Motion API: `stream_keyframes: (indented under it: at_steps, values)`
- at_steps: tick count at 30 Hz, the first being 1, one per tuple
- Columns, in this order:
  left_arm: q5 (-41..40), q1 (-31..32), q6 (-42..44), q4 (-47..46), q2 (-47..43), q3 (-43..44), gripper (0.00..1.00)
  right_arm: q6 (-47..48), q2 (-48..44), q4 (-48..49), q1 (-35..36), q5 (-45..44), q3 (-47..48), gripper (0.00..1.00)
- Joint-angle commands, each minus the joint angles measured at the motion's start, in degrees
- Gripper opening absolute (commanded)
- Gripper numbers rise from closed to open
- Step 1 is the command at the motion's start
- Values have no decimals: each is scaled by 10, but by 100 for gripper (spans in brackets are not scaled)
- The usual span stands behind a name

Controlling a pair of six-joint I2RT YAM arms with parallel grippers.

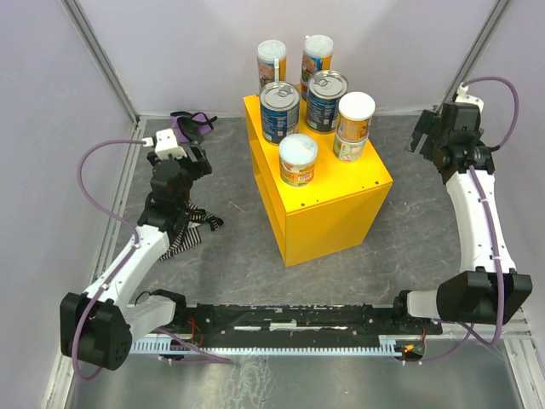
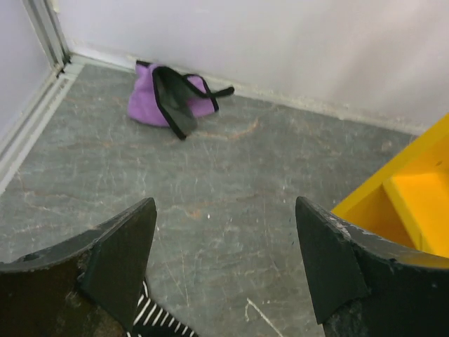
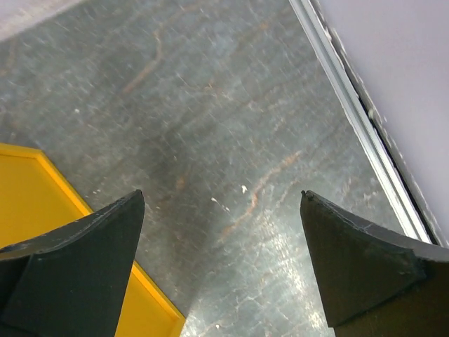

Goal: Place and organize the canned foods onto the counter

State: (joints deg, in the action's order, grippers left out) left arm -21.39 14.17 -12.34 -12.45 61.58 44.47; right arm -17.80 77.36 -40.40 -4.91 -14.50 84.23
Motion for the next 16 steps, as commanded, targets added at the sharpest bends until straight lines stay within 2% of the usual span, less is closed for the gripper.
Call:
stream_keyframes:
  at_steps: [1, 9, 16]
  values:
    - [47, -5, -6, -87, -19, -41, 87, -16, -44, 62, -1, -45, -41, 100]
    - [39, -5, -22, -92, -25, -89, 88, -78, -73, 91, -1, -47, -143, 100]
    - [36, -5, -21, -92, -38, -106, 88, -62, -92, 99, -2, -16, -171, 100]
